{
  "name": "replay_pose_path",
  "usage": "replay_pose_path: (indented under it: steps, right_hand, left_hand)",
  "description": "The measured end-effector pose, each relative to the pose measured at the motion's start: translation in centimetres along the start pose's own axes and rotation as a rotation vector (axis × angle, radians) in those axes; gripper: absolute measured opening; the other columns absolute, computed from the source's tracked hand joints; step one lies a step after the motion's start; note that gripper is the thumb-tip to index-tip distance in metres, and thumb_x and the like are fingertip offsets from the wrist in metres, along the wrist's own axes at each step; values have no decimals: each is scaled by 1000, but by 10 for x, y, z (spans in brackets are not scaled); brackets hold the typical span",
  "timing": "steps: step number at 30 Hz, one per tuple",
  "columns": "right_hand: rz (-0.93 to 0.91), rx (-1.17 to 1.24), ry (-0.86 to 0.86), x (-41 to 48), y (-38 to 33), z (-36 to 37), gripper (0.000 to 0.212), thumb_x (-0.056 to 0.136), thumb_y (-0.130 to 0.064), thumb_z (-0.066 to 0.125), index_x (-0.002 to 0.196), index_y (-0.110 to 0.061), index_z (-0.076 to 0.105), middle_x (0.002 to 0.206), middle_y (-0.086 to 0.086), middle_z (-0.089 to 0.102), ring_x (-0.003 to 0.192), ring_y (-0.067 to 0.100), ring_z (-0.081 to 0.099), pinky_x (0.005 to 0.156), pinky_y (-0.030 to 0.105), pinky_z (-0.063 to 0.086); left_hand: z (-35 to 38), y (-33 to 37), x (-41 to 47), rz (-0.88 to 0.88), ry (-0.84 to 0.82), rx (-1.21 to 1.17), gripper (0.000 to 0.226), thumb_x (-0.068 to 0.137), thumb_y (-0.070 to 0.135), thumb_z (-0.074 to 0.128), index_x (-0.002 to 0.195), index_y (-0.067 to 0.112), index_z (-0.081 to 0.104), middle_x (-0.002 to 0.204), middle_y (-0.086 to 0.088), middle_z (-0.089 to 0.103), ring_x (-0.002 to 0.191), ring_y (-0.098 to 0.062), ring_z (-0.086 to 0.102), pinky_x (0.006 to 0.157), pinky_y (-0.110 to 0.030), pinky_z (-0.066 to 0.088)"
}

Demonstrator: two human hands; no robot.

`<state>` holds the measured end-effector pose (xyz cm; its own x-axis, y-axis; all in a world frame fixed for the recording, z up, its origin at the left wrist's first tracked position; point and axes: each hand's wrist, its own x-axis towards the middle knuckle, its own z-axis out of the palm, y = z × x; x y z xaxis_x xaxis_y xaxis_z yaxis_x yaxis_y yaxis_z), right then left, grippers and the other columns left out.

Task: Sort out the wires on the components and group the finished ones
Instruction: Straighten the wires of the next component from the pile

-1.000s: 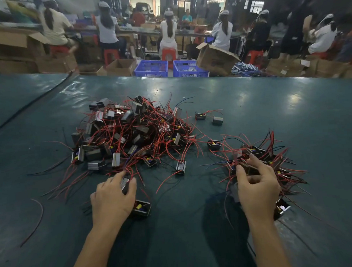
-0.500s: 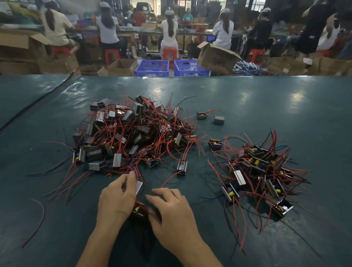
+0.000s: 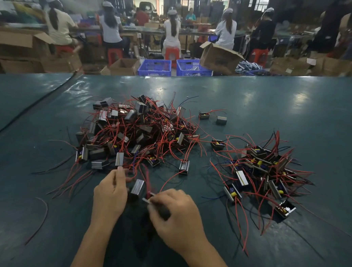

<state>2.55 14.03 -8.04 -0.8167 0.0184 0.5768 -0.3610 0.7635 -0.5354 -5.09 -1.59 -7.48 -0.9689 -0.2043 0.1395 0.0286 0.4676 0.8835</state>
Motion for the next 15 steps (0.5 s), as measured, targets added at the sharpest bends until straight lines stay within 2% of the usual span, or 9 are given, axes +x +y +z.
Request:
replay_pose_path:
  steps: [2,4,7,10,13,15]
  right_hand:
    - [238,335,104,4,6,-10,10,85,-31,71,81,-22,71,71,-11,66,62,5,58,59,21,47]
    - [392,502,172,7,15,-20,13,87,-33,70,78,-24,69,62,-13,62,53,3,52,52,15,40]
    - [411,457,198,9,24,-31,12,89,-34,62,78,-30,66,65,-15,63,55,5,56,53,13,40]
    - [358,356,190,9,28,-35,12,89,-32,62,77,-34,65,74,-15,66,68,8,63,57,15,46]
    - [310,204,132,8,33,-35,17,93,-30,56,80,-26,66,76,-15,62,75,8,60,64,25,49]
    - [297,135,102,7,36,-34,24,98,-28,52,82,-19,66,77,-14,60,75,8,57,65,29,47]
  left_hand:
    - [-2,3,-1,2,-4,21,26,99,43,46,81,36,63,79,11,70,73,-12,67,71,-35,52]
    - [1,3,-4,1,-56,78,9,90,45,62,88,37,66,80,14,69,77,-9,67,76,-37,55]
    - [6,5,-12,21,-146,207,30,77,56,72,100,37,67,75,15,67,75,-7,64,75,-37,56]
    - [6,10,-15,57,-186,226,37,72,54,77,103,43,60,65,16,64,68,-3,62,71,-35,55]
    - [4,13,-15,111,-343,179,51,70,45,81,114,44,56,71,24,62,59,0,55,70,-35,54]
    - [5,15,-19,170,-449,158,60,70,40,83,123,41,55,79,28,58,57,-1,52,67,-30,51]
